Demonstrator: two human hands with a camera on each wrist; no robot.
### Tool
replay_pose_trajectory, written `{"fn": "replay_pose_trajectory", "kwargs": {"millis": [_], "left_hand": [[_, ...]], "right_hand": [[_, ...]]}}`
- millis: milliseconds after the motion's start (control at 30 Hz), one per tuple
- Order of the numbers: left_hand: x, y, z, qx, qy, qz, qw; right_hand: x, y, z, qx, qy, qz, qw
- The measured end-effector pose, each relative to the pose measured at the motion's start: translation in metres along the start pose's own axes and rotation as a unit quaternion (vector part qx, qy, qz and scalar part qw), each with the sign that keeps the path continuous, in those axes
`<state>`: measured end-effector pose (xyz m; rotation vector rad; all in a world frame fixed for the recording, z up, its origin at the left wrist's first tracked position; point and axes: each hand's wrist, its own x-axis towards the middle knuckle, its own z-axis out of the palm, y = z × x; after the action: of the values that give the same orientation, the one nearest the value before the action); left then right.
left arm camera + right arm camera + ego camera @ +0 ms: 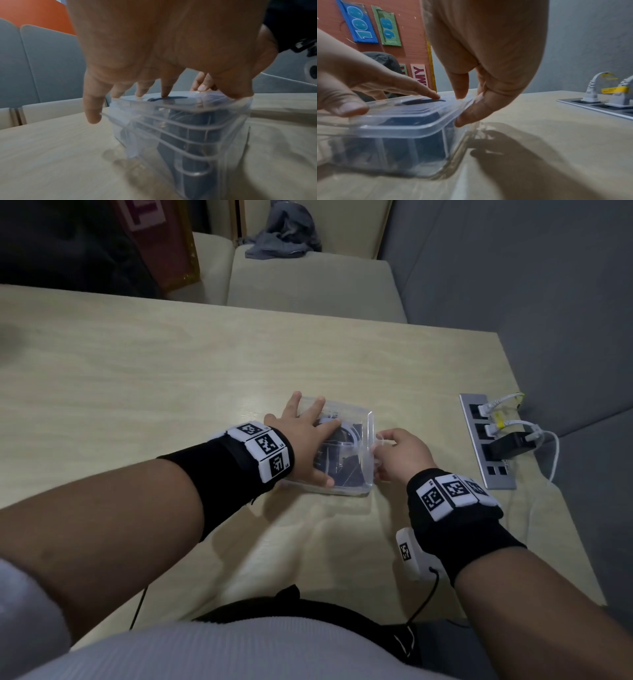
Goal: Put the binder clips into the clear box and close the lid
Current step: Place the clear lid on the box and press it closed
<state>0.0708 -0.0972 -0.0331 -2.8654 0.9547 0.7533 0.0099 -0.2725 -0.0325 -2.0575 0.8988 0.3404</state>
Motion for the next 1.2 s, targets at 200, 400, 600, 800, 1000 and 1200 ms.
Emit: {"fn": "replay_pose_trajectory", "kwargs": {"millis": [200,400,600,800,1000,1200], "left_hand": [[-0.005,0.000,0.001,0.000,-0.008,-0.001,1.000],[-0.007,-0.001,0.007,0.006,-0.007,0.000,1.000],[-0.003,-0.018,-0.002,-0.057,0.000,0.011,0.998],[-0.006,-0.030,-0.006,-0.054,0.007,0.001,0.999],[-0.006,-0.027,-0.002,-0.087,0.033,-0.054,0.994],[0.000,-0.026,-0.001,-0.174,0.128,-0.127,0.968]], "right_hand": [[-0.003,0.003,0.002,-0.023,0.000,-0.002,1.000],[-0.010,0.000,0.004,-0.148,0.054,-0.070,0.985],[-0.013,-0.004,0.006,-0.193,0.059,-0.090,0.975],[-0.014,-0.006,0.005,-0.201,0.053,-0.087,0.974],[-0.013,-0.009,0.004,-0.216,0.054,-0.088,0.971],[-0.012,-0.010,0.005,-0.237,0.047,-0.082,0.967]]}}
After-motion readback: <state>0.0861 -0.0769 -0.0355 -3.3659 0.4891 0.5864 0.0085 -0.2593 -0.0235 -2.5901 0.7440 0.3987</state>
